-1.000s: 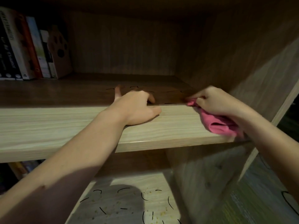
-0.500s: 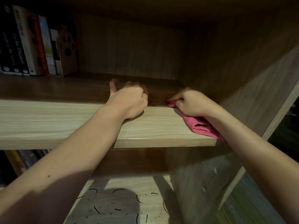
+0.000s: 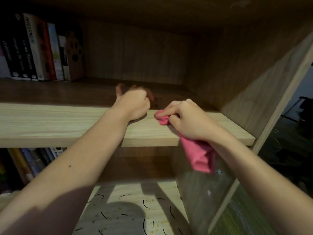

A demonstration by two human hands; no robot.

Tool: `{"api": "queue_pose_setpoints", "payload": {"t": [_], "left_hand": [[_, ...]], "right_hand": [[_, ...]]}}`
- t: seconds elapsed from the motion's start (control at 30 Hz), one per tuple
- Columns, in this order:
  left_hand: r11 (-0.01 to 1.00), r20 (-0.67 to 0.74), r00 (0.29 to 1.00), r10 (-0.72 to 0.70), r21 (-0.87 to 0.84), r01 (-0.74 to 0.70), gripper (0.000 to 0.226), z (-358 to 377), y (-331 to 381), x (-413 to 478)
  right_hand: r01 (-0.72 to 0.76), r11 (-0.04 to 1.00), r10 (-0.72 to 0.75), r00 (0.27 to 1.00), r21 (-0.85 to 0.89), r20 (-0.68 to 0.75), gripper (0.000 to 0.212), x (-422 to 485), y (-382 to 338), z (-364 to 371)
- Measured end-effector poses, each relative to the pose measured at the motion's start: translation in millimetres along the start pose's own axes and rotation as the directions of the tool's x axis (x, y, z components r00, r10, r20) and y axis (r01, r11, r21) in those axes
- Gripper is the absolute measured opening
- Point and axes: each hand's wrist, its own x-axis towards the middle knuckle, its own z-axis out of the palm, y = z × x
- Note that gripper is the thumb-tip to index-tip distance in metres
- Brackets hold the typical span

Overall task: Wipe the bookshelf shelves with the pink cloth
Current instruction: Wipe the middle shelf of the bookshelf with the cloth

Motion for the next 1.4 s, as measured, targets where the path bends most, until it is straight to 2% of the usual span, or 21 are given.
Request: {"api": "queue_pose_setpoints", "payload": {"t": [0.07, 0.13, 0.2, 0.23, 0.27, 0.33, 0.37, 0.43, 0.53, 0.6, 0.67, 0.73, 0.8, 0.87, 0.93, 1.03, 1.2, 1.4], "left_hand": [[0.997, -0.046, 0.999, 0.013, -0.073, -0.016, 0.036, -0.9, -1.6, -2.9], [0.993, -0.064, 0.998, 0.017, -0.116, -0.024, 0.037, -2.3, -2.0, -7.1], [0.99, -0.061, 0.998, 0.014, -0.136, -0.022, 0.037, -3.3, -2.0, -9.1], [0.989, -0.054, 0.999, 0.011, -0.147, -0.019, 0.038, -3.3, -2.3, -9.5], [0.987, -0.046, 0.999, 0.01, -0.161, -0.018, 0.038, -3.1, -2.5, -9.5], [0.985, -0.028, 1.0, 0.013, -0.173, -0.018, 0.037, -2.3, -3.6, -7.7], [0.985, -0.019, 1.0, 0.012, -0.17, -0.015, 0.037, -2.2, -4.0, -6.6], [0.987, -0.004, 1.0, 0.013, -0.163, -0.014, 0.034, -1.1, -3.6, -3.1], [0.99, 0.026, 0.999, 0.035, -0.137, -0.031, 0.028, 1.4, -3.3, 0.4], [0.988, 0.037, 0.998, 0.048, -0.147, -0.042, 0.024, 2.5, -4.7, 0.6], [0.985, 0.056, 0.996, 0.065, -0.166, -0.055, 0.022, 1.3, -4.9, -1.7], [0.982, 0.072, 0.993, 0.092, -0.174, -0.078, 0.021, -0.2, -3.9, -4.4], [0.975, 0.078, 0.988, 0.135, -0.191, -0.118, 0.02, -1.8, 0.9, -5.9], [0.973, 0.143, 0.97, 0.197, -0.153, -0.175, 0.022, -1.7, 14.3, 0.6], [0.973, 0.254, 0.94, 0.227, -0.024, -0.228, 0.029, 3.2, 32.6, 17.1], [0.961, 0.377, 0.91, 0.174, 0.137, -0.24, 0.044, 15.9, 52.8, 42.5], [0.971, 0.358, 0.919, 0.164, 0.104, -0.214, 0.049, 26.7, 47.8, 64.3], [0.968, 0.323, 0.937, 0.135, 0.161, -0.195, 0.064, 24.0, 41.1, 68.8]], "right_hand": [[0.047, 0.998, -0.044, 0.997, 0.048, -0.057, 0.036, -21.2, -14.6, 2.8], [0.026, 0.976, -0.018, 0.999, 0.215, -0.039, 0.036, -33.8, -18.6, -5.2], [-0.038, 0.914, 0.068, 0.996, 0.403, -0.06, 0.036, -33.1, -12.8, -18.9], [-0.084, 0.903, 0.145, 0.983, 0.421, -0.115, 0.036, -26.9, -2.8, -24.4], [-0.15, 0.913, 0.228, 0.959, 0.38, -0.167, 0.034, -18.2, 11.3, -28.8], [-0.332, 0.93, 0.359, 0.913, 0.16, -0.192, 0.033, -1.2, 39.2, -32.0], [-0.393, 0.918, 0.395, 0.905, 0.049, -0.158, 0.034, 5.4, 51.1, -30.5], [-0.397, 0.915, 0.393, 0.917, -0.07, -0.07, 0.035, 10.1, 57.0, -25.7], [-0.14, 0.99, 0.141, 0.989, -0.037, 0.044, 0.037, 2.0, 31.9, -17.7], [-0.032, 0.999, 0.031, 0.997, 0.008, 0.074, 0.038, -4.7, 22.2, -16.8], [-0.12, 0.993, 0.118, 0.991, 0.021, 0.061, 0.036, -1.6, 38.1, -23.0], [-0.284, 0.958, 0.285, 0.958, -0.032, 0.016, 0.034, 6.9, 63.6, -28.6], [-0.376, 0.924, 0.377, 0.926, -0.077, 0.004, 0.033, 12.9, 77.7, -28.4], [-0.383, 0.919, 0.384, 0.923, -0.093, -0.002, 0.033, 16.3, 84.7, -24.1], [-0.388, 0.918, 0.387, 0.922, -0.086, -0.024, 0.031, 19.5, 89.3, -21.0], [-0.424, 0.901, 0.426, 0.905, -0.09, 0.009, 0.024, 29.5, 97.1, -20.2], [-0.475, 0.868, 0.487, 0.871, -0.145, 0.063, 0.029, 65.8, 110.7, -18.9], [-0.396, 0.917, 0.399, 0.909, -0.043, 0.122, 0.029, 91.9, 118.6, -19.2]]}}
